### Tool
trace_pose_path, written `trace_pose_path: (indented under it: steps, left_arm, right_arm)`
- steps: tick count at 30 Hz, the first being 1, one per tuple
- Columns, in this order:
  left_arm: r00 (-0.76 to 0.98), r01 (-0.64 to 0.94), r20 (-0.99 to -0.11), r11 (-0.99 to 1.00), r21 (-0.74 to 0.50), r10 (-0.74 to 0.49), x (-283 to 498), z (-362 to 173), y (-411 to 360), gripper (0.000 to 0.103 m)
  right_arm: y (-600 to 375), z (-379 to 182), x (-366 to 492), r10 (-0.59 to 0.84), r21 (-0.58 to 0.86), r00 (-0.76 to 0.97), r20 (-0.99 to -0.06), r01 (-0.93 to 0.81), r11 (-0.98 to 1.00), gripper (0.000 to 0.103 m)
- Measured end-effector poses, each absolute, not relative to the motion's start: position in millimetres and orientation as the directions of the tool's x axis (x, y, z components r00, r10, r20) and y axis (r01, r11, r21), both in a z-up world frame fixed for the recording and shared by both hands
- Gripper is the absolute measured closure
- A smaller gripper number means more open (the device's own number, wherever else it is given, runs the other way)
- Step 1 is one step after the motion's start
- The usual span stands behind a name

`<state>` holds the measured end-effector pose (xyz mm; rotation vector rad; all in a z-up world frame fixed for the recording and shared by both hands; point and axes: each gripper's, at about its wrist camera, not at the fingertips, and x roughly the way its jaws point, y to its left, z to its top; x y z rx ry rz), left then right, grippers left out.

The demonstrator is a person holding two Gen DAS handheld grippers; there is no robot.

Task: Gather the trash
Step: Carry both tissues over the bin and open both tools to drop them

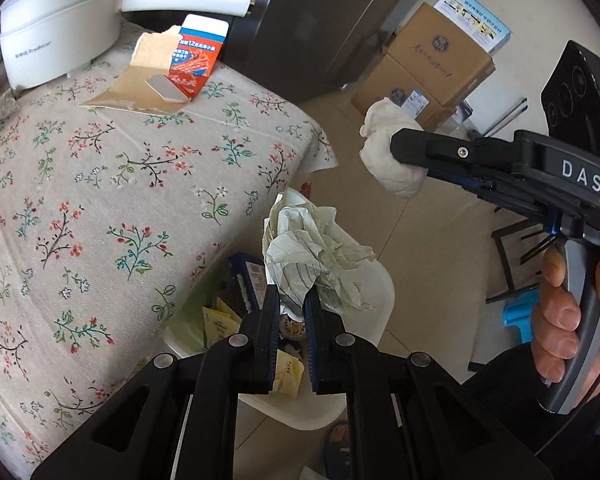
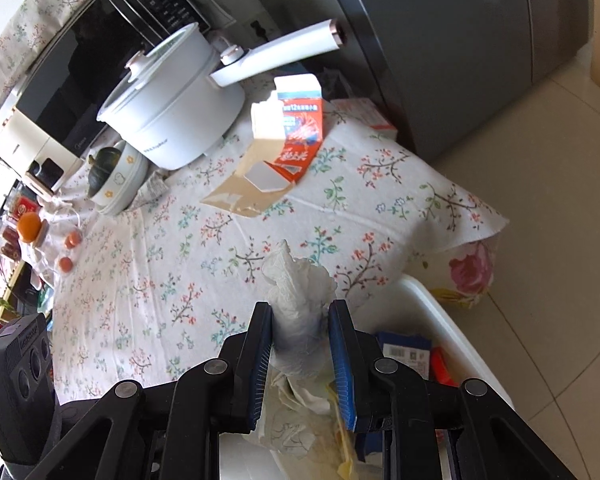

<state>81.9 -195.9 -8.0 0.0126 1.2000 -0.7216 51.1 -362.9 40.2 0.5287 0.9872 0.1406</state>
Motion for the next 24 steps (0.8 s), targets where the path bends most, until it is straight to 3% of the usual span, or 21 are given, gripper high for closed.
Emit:
trace_pose_path:
  steps: [2,6,16,24]
  left_arm:
    - [0.188,0.52,-0.867,0.796,-0.31,-0.46,84.3,-15.0,-200.0,0.088]
    - [0.181,0.474,-0.899,0.836,-0.276,-0.4,96.1,-29.8,-196.7,0.067]
    - [0.239,0.41,-0.847,0.84,-0.355,-0.475,110.5,0.2,-170.1,0.066]
    - [0.264,0.342,-0.827,0.849,-0.402,-0.497,125.9,10.8,-149.9,0.064]
  right_arm:
    - [-366.0,38.3,50.2,0.347,0.489,0.551,-0.759,0.131,0.862,0.077]
    - [-367.5,39.6,50.2,0.353,0.496,0.556,-0.753,0.127,0.859,0.077]
    - [-359.9,30.0,56.1,0.362,0.486,0.516,-0.776,0.126,0.865,0.076]
    - [-352.8,7.6,63.2,0.291,0.379,0.411,-0.864,0.151,0.913,0.07]
